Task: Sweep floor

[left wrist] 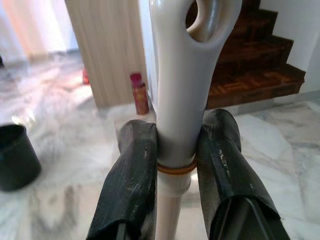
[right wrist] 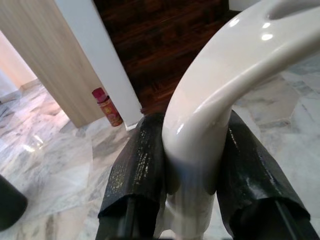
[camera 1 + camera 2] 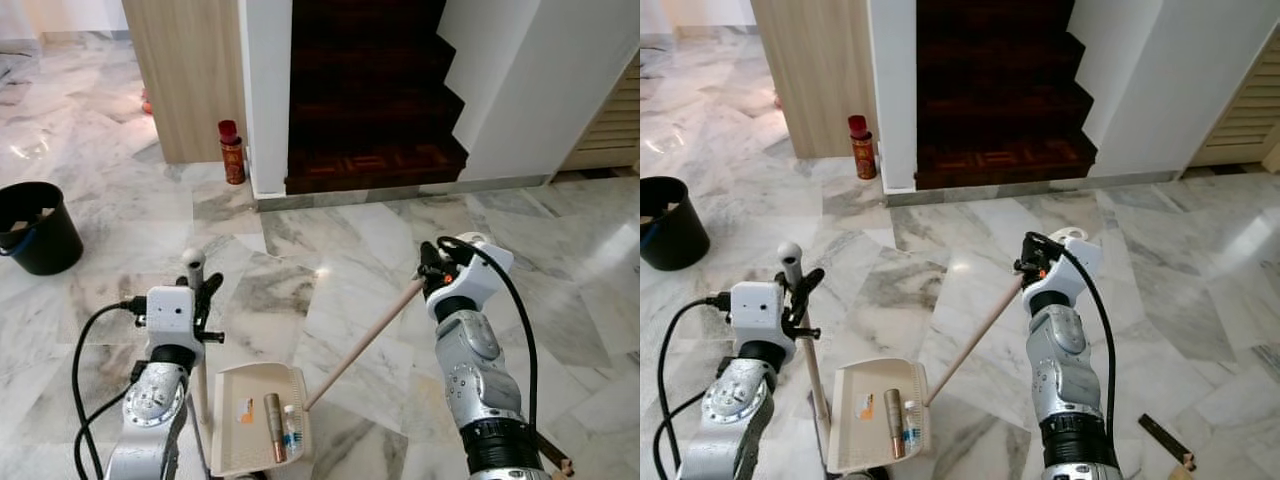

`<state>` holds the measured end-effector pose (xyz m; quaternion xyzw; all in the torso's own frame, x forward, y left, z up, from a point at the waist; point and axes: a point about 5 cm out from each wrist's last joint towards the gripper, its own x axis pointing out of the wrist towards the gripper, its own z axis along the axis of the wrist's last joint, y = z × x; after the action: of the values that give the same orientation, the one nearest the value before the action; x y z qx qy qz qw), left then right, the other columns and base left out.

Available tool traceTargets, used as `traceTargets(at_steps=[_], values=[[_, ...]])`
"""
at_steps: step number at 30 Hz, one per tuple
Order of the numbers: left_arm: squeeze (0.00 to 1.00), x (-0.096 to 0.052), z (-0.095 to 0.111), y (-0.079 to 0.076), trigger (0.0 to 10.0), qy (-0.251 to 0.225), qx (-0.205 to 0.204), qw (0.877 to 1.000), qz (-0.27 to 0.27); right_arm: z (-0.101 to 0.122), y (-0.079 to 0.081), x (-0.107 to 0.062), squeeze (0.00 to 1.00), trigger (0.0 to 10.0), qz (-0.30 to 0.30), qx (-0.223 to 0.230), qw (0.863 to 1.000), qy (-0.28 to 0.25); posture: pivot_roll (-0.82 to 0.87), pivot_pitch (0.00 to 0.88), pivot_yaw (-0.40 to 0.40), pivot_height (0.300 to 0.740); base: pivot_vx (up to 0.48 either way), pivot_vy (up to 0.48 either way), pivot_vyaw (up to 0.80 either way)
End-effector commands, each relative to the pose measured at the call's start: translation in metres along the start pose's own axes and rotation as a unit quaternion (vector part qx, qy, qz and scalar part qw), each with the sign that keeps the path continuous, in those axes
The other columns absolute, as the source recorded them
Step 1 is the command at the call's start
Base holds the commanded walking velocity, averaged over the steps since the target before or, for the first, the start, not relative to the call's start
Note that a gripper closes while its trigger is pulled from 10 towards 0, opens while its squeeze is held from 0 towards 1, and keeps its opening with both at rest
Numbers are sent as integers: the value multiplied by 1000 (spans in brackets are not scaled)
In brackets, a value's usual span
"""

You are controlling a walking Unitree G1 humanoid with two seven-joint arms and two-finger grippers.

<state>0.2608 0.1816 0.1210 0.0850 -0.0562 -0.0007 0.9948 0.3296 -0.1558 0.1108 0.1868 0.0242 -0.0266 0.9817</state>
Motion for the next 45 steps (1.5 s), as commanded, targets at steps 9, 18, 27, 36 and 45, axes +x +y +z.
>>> traceTargets(at_steps=[9, 18, 27, 36, 45], values=[[0, -17, 7, 4, 10000, 0, 14, 1000, -17, 26, -6, 11, 0, 10000, -28, 1, 998, -51, 85, 90, -73, 740, 0, 0, 0], [0, -9, 29, 0, 10000, -29, 21, 998, -58, 26, -10, 12, 0, 10000, -44, -10, 997, -58, 92, 103, -74, 740, 0, 0, 0], [0, -12, 29, 3, 10000, -27, 29, 998, -43, 31, -20, 13, 0, 10000, -72, -17, 995, -71, 89, 109, -76, 740, 0, 0, 0], [0, 0, 52, -3, 10000, -79, 19, 996, -20, 15, -16, 9, 0, 10000, -66, -22, 996, -47, 93, 105, -78, 740, 0, 0, 0], [0, 6, 57, -19, 10000, -91, -2, 995, -45, 6, -3, 9, 0, 10000, -26, -14, 999, -21, 95, 98, -83, 740, 0, 0, 0]])
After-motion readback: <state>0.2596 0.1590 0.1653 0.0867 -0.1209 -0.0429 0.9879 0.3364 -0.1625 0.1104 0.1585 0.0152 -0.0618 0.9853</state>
